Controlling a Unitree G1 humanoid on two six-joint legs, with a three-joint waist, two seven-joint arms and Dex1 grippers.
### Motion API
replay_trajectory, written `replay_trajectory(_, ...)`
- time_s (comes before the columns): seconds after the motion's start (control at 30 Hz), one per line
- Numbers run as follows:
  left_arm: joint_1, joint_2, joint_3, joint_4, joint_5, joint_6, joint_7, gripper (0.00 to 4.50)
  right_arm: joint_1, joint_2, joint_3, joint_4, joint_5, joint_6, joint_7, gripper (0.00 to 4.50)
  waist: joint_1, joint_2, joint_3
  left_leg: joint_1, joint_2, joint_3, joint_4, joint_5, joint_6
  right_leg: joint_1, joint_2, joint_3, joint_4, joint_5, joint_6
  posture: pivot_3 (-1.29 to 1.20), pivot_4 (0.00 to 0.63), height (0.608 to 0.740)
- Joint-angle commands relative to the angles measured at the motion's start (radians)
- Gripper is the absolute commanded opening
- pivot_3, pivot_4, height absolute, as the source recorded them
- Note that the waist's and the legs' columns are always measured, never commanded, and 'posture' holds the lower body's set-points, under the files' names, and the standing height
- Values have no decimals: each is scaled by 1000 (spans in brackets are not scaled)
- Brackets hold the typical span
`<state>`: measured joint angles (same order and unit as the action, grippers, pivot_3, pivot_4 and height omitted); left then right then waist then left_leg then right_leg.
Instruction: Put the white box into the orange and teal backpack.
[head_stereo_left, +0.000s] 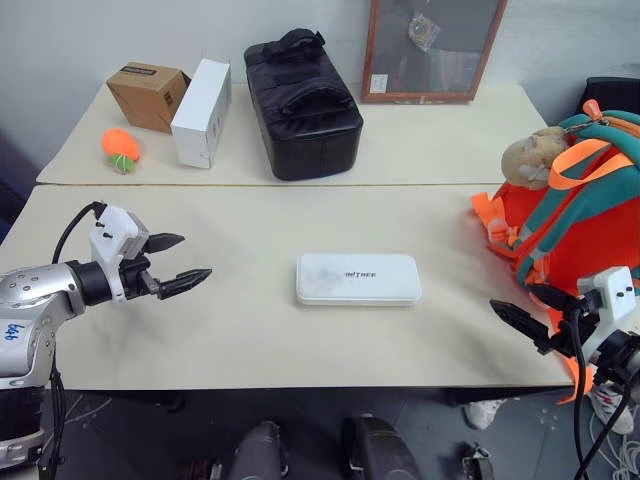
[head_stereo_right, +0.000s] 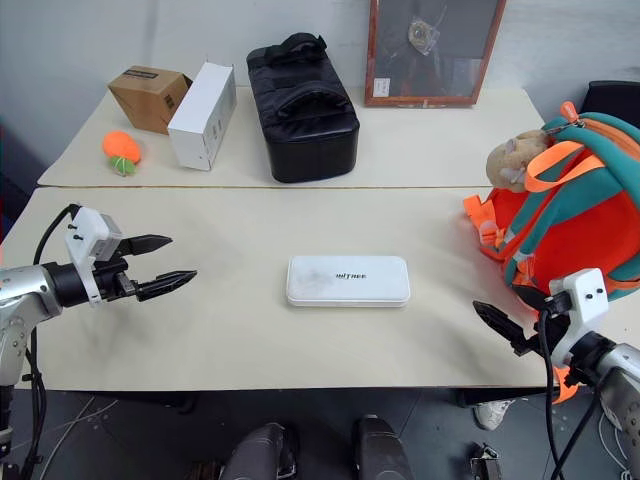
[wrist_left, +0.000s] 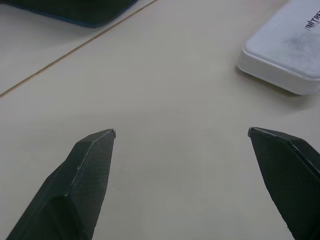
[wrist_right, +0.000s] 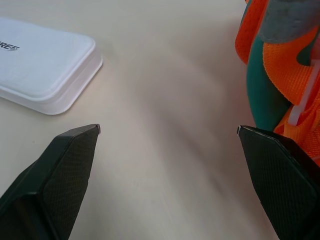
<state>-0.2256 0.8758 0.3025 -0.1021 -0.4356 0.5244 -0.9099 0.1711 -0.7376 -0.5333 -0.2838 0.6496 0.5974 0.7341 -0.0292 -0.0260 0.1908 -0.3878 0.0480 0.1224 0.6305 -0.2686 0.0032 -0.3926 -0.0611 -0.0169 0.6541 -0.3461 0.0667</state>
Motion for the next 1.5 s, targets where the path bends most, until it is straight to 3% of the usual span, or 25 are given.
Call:
replay_trajectory(0.03,-13,12,6,-25,-7,5,5,4472,3,-2,-14,-38,8,-10,5,4500,0,0,0,0,0,0,0,0,0,0,0,0,0,0,0,0,150,740)
replay_trajectory(0.13,-20,-8,-12,-41,-22,19,8,4500,-7,-5,0,-49,14,-7,12,3965,0,0,0,0,0,0,0,0,0,0,0,0,0,0,0,0,150,740)
replay_trajectory(0.5,-100,-156,-255,0,91,-62,39,1137,-246,-4,240,82,-142,-64,-1,164,1,0,0,0,0,0,2,1,-2,0,1,0,1,0,0,0,150,740)
replay_trajectory(0.53,-109,-164,-267,10,100,-70,39,824,-262,-3,254,96,-150,-68,5,0,1,0,0,0,-1,0,1,2,-2,-1,1,0,1,0,0,0,150,740)
replay_trajectory(0.63,-162,-205,-332,73,172,-93,74,16,-321,5,328,148,-195,-90,22,0,2,0,0,-1,-1,1,2,3,-4,-1,1,0,1,0,0,0,150,740)
replay_trajectory(0.97,-242,-336,-413,111,199,-88,83,16,-429,46,457,249,-311,-155,25,0,2,0,0,-2,0,1,6,3,-4,-1,1,0,4,0,1,0,150,740)
replay_trajectory(1.23,-193,-356,-451,17,219,-45,111,16,-469,96,492,264,-325,-157,22,0,0,0,0,-1,0,1,7,3,-5,-1,1,0,5,0,1,0,150,740)
replay_trajectory(1.4,-191,-348,-393,31,207,15,162,16,-464,99,494,258,-341,-160,26,0,1,0,0,-1,0,1,7,3,-5,-1,1,0,5,0,1,0,150,740)
replay_trajectory(1.5,-215,-343,-289,62,61,235,139,623,-451,66,496,264,-361,-186,55,0,1,0,0,-2,0,0,7,3,-5,-1,1,0,5,0,1,0,150,740)
